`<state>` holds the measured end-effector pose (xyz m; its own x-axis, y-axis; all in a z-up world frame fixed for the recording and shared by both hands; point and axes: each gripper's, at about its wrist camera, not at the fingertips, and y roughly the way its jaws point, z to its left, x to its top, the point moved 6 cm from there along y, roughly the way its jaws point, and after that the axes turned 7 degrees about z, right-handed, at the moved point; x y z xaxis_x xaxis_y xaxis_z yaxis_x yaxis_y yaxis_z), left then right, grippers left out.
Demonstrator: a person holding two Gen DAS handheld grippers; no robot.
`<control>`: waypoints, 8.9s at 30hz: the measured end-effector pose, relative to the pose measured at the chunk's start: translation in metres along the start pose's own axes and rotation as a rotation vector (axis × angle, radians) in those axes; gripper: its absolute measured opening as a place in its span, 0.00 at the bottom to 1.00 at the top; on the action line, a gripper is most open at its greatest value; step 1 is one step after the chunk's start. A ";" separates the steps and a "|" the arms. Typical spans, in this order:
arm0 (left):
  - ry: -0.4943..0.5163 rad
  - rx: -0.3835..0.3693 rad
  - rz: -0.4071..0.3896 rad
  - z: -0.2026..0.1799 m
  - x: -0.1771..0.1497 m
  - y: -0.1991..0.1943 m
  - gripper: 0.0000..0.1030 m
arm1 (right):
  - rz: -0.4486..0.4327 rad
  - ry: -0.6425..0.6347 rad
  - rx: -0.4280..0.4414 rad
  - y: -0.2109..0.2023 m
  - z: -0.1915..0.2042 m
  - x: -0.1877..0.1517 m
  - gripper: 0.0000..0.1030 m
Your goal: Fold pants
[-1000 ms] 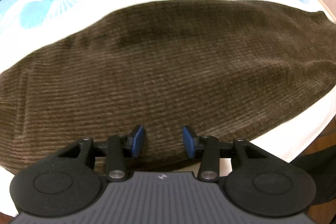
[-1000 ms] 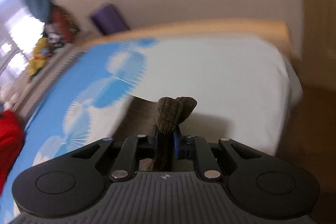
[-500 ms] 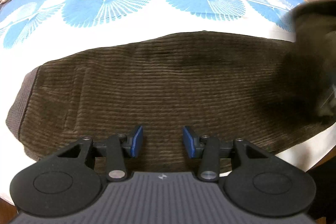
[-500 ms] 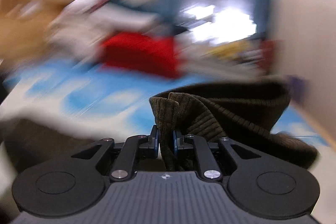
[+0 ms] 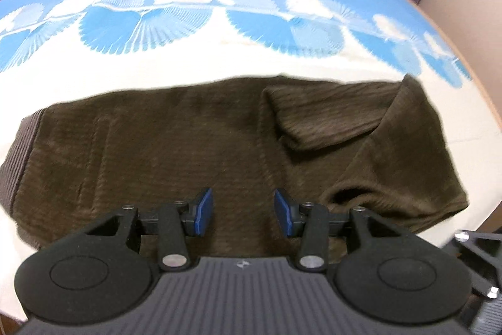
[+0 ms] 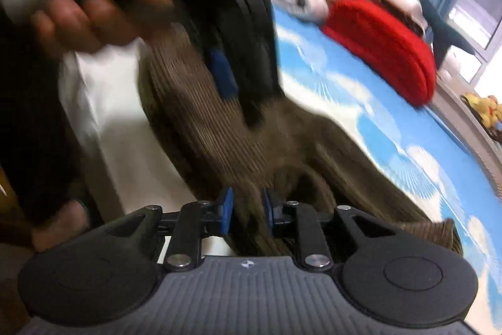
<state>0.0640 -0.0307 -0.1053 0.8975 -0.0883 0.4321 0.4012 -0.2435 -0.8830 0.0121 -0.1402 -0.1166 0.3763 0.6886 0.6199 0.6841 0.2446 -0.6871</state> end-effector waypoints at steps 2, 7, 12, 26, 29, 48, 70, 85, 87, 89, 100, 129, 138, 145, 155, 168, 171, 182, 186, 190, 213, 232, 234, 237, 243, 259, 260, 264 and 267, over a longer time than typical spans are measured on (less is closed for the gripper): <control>0.000 -0.024 -0.022 -0.009 0.006 -0.003 0.47 | -0.073 0.071 0.006 -0.020 -0.013 0.003 0.31; 0.007 -0.044 -0.055 -0.024 0.018 -0.002 0.47 | -0.086 0.414 -0.166 -0.045 -0.087 -0.023 0.48; -0.082 -0.135 0.011 -0.021 0.051 0.013 0.47 | 0.064 0.770 -0.208 -0.039 -0.142 -0.078 0.52; -0.046 -0.147 0.112 -0.029 0.093 0.082 0.02 | 0.196 1.008 -0.024 -0.015 -0.156 -0.106 0.34; -0.012 -0.145 -0.025 -0.022 0.108 0.053 0.03 | 0.116 0.998 -0.003 -0.021 -0.163 -0.092 0.14; -0.075 -0.176 -0.113 0.002 0.092 0.017 0.64 | -0.234 1.152 0.041 -0.014 -0.179 -0.009 0.56; 0.047 0.094 0.007 -0.016 0.084 0.058 0.23 | 0.248 1.318 -0.277 -0.037 -0.173 -0.187 0.67; -0.207 -0.160 0.072 -0.016 -0.018 0.060 0.49 | 0.250 1.444 -0.200 -0.030 -0.165 -0.191 0.69; -0.173 -0.191 0.065 -0.024 -0.018 0.061 0.27 | 0.247 1.434 -0.205 -0.031 -0.164 -0.190 0.69; -0.087 -0.123 0.052 -0.026 -0.018 0.055 0.15 | 0.245 1.428 -0.206 -0.031 -0.164 -0.191 0.69; -0.039 -0.035 0.096 -0.025 -0.044 0.032 0.25 | 0.243 1.418 -0.211 -0.033 -0.165 -0.193 0.69; 0.202 0.014 0.027 -0.066 -0.047 0.041 0.36 | 0.235 1.384 -0.209 -0.044 -0.164 -0.192 0.51; 0.191 0.009 0.015 -0.062 -0.054 0.032 0.40 | 0.213 1.339 -0.227 -0.043 -0.160 -0.183 0.31; 0.198 -0.042 -0.084 -0.062 -0.030 -0.002 0.44 | 0.049 1.008 -0.361 -0.072 -0.147 -0.123 0.22; 0.318 -0.403 -0.172 -0.095 0.054 -0.083 0.84 | -0.216 0.364 -0.374 -0.091 -0.068 -0.021 0.20; 0.343 -0.202 -0.077 -0.088 0.092 -0.009 0.28 | -0.228 0.122 -0.222 -0.054 -0.007 0.043 0.20; 0.312 -0.160 -0.051 -0.065 0.093 -0.005 0.19 | -0.205 0.139 -0.186 -0.050 -0.005 0.050 0.22; 0.160 -0.025 -0.079 0.078 0.073 -0.046 0.19 | -0.406 0.396 0.132 -0.093 -0.021 0.072 0.64; 0.020 0.067 -0.062 0.158 0.060 -0.055 0.19 | -0.335 0.545 0.145 -0.072 -0.040 0.074 0.64; -0.131 0.092 -0.015 0.223 0.046 -0.051 0.27 | -0.195 0.707 0.151 -0.028 -0.055 0.067 0.65; -0.292 -0.042 0.110 0.264 0.034 0.031 0.88 | 0.213 1.146 0.370 0.144 -0.050 0.043 0.86; -0.182 -0.154 -0.006 0.138 0.102 0.002 0.38 | 0.074 0.983 0.217 0.052 -0.138 0.078 0.30; -0.162 -0.195 -0.022 0.110 0.112 0.004 0.38 | 0.066 0.956 0.189 0.032 -0.160 0.067 0.30; -0.122 -0.242 -0.053 0.067 0.126 0.009 0.38 | 0.063 0.939 0.145 0.006 -0.195 0.044 0.30; -0.070 -0.242 -0.091 0.013 0.143 0.026 0.36 | 0.057 0.954 0.100 -0.009 -0.252 -0.003 0.31; 0.078 0.016 -0.147 0.002 0.138 0.024 0.44 | 0.246 0.795 -0.051 0.025 -0.254 -0.070 0.42; 0.080 0.019 -0.140 0.001 0.137 0.025 0.44 | 0.261 0.763 -0.050 0.027 -0.248 -0.070 0.42; 0.079 0.016 -0.133 -0.001 0.133 0.025 0.43 | 0.307 0.691 -0.026 0.031 -0.229 -0.072 0.42; 0.094 0.004 -0.112 -0.005 0.130 0.029 0.42 | 0.323 0.653 0.005 0.032 -0.214 -0.068 0.42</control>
<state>0.1918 -0.0538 -0.0737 0.8260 -0.1505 0.5433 0.4991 -0.2530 -0.8288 0.1416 -0.3254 -0.1000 0.8559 0.1799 0.4848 0.4739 0.1025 -0.8746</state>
